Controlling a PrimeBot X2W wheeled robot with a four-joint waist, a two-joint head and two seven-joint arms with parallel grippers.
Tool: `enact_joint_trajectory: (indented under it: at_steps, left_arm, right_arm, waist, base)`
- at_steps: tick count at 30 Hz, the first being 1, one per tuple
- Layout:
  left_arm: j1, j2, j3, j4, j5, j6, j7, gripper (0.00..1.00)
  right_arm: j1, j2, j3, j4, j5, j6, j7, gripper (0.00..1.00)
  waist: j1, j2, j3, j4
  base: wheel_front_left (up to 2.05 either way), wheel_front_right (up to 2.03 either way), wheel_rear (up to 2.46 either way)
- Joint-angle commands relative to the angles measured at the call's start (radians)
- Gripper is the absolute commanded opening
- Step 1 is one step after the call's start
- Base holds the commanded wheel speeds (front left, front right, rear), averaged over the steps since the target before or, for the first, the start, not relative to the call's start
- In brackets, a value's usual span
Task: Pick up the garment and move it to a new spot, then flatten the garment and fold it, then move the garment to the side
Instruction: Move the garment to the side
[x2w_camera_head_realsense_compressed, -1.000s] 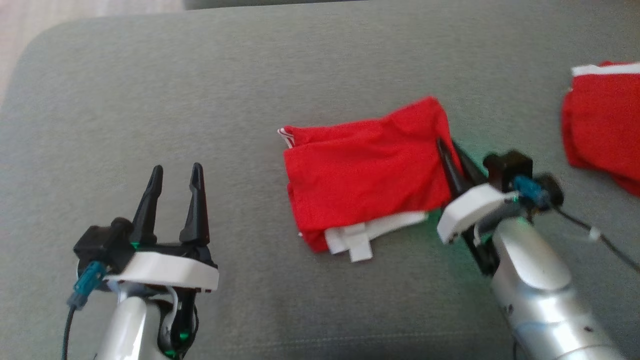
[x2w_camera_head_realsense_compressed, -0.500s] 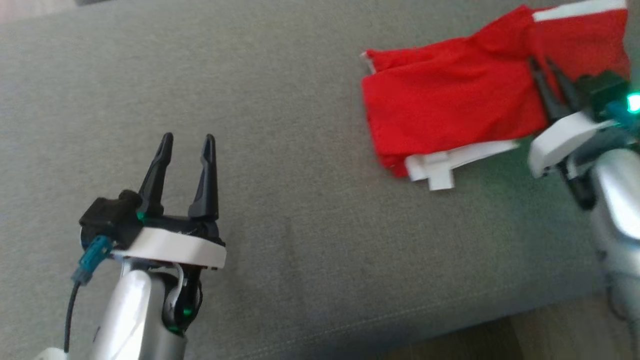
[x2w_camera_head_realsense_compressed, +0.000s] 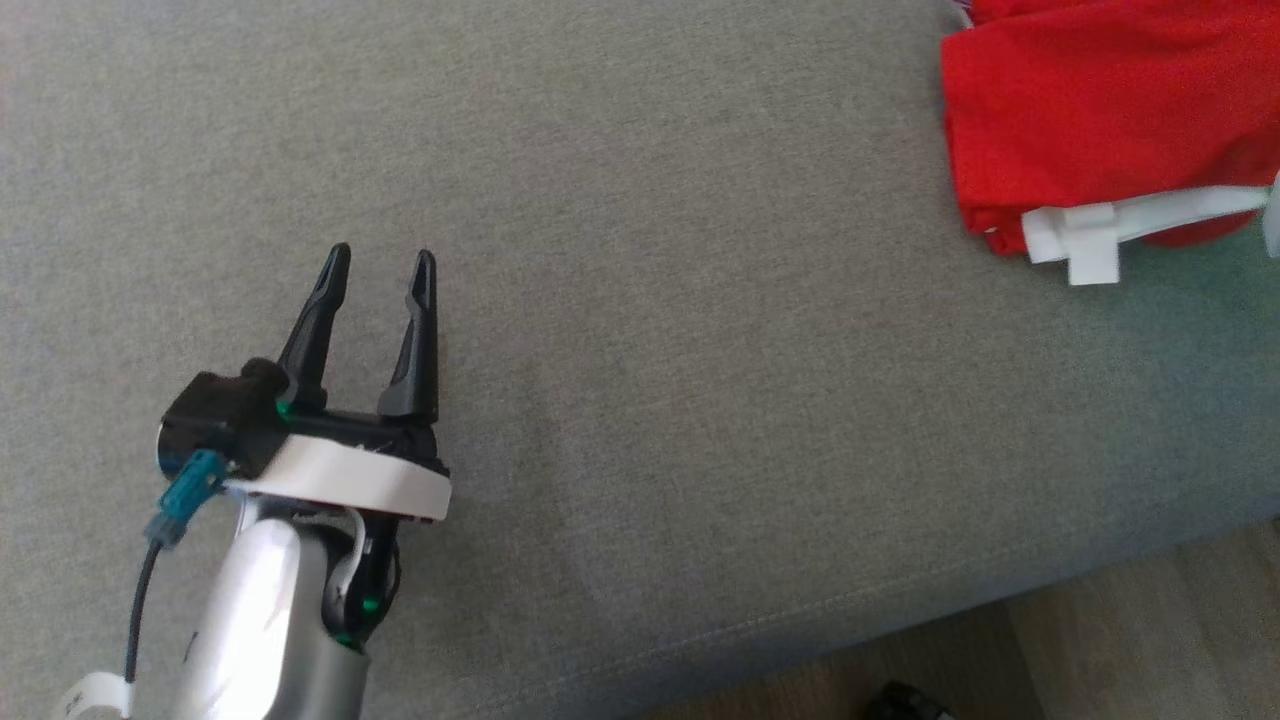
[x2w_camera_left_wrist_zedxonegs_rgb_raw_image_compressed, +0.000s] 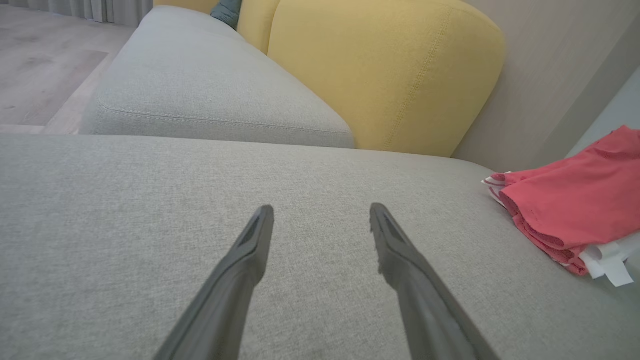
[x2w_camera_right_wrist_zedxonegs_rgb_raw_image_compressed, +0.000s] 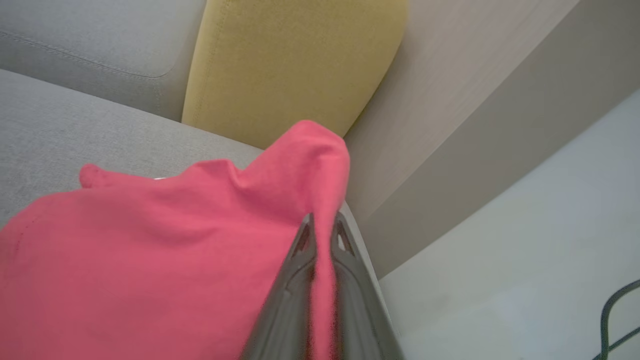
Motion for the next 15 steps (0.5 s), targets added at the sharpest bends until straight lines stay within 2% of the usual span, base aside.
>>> enact_joint_trajectory:
  at_steps: [1, 8, 9, 10, 11, 15]
  left_arm:
    - [-0.035, 0.006, 0.021, -0.031, -0.003, -0.006, -0.006, 1.00]
    - [-0.038, 0.006, 0.019, -0.026, -0.010, -0.010, -0.006, 1.00]
    - [-0.038, 0.006, 0.020, -0.024, -0.010, -0.010, -0.006, 1.00]
    - [-0.038, 0.006, 0.022, -0.023, -0.011, -0.011, -0.006, 1.00]
    - [-0.038, 0.006, 0.024, -0.022, -0.012, -0.011, -0.006, 1.00]
    - [-0.037, 0.006, 0.025, -0.016, -0.017, -0.012, -0.006, 1.00]
  right_arm:
    - [-0.003, -0.003, -0.010, -0.044, -0.022, -0.001, 0.007, 0.00]
    - [0.031, 0.045, -0.080, -0.114, -0.103, -0.001, 0.035, 0.00]
    - [0.036, 0.050, -0.084, -0.119, -0.101, -0.001, 0.038, 0.12]
    - [0.040, 0.056, -0.085, -0.122, -0.097, -0.001, 0.042, 0.59]
    - [0.044, 0.061, -0.087, -0.127, -0.092, -0.001, 0.044, 1.00]
    - [0.049, 0.077, -0.091, -0.158, -0.079, -0.001, 0.056, 1.00]
  waist:
    - [0.0000, 0.0000, 0.005, 0.005]
    - [0.0000, 0.0000, 0.016, 0.019]
    - [0.0000, 0.0000, 0.017, 0.020]
    - [0.0000, 0.0000, 0.017, 0.021]
    - [0.0000, 0.0000, 0.017, 0.021]
    - [0.0000, 0.0000, 0.010, 0.020]
  base:
    - [0.00, 0.00, 0.00]
    - [0.00, 0.00, 0.00]
    - [0.00, 0.00, 0.00]
    - [0.00, 0.00, 0.00]
    - [0.00, 0.00, 0.00]
    - [0.00, 0.00, 0.00]
